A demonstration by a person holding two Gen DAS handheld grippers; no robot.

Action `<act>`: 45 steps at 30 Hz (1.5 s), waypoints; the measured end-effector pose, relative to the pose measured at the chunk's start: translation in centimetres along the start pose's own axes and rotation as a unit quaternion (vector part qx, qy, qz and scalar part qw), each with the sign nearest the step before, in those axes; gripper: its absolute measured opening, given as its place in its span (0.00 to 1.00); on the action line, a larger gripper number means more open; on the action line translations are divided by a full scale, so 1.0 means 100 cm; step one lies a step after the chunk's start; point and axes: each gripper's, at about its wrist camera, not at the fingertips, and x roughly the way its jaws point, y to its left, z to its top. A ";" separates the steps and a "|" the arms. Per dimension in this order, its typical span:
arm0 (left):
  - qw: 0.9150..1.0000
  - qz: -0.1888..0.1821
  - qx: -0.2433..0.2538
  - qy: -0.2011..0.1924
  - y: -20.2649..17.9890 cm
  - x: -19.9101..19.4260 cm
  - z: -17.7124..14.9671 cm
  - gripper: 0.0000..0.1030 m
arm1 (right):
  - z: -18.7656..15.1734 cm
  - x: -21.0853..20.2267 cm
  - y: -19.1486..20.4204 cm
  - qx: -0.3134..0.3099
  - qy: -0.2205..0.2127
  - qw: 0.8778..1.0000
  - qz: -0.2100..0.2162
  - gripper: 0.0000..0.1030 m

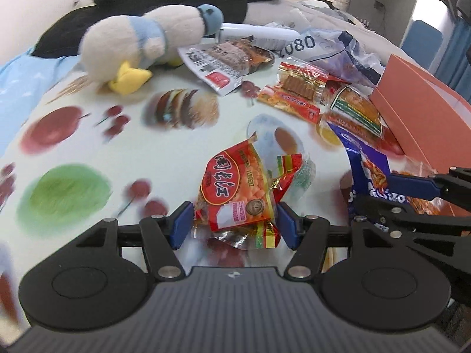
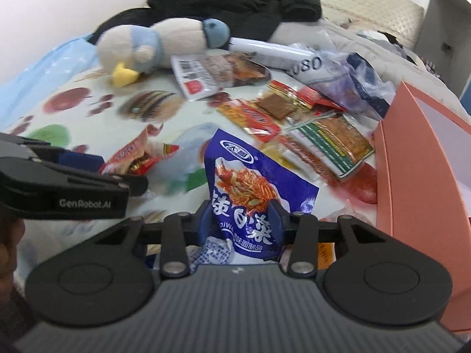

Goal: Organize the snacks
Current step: 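Grasp the blue pickled-vegetable bag with the right tool while the left grasps the red sausage pack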

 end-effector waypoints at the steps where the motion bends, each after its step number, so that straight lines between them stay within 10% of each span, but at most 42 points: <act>1: 1.000 0.001 -0.002 0.001 0.001 -0.007 -0.005 0.65 | -0.002 -0.005 0.004 -0.005 -0.001 1.000 0.006 0.43; 8: 1.000 0.000 0.005 0.015 0.005 -0.031 -0.030 0.69 | -0.018 -0.021 0.016 -0.006 0.005 0.999 0.039 0.44; 15: 0.999 -0.008 0.025 0.023 0.009 -0.034 -0.033 0.94 | -0.036 -0.039 0.001 0.045 0.004 0.997 0.061 0.80; 21: 0.999 0.002 0.047 0.018 0.007 -0.023 -0.028 0.94 | -0.045 -0.041 -0.017 0.128 0.014 0.989 0.071 0.80; 31: 0.992 0.002 0.127 0.018 -0.013 0.001 -0.023 0.92 | -0.045 -0.014 -0.010 0.155 0.039 0.983 0.094 0.62; 36: 0.995 0.004 0.102 0.008 -0.010 0.001 -0.020 0.71 | -0.038 -0.009 -0.013 0.159 0.044 0.982 0.092 0.47; 45: 0.998 0.006 0.056 0.010 -0.008 -0.015 -0.016 0.61 | -0.036 -0.028 -0.019 0.160 0.032 0.982 0.097 0.36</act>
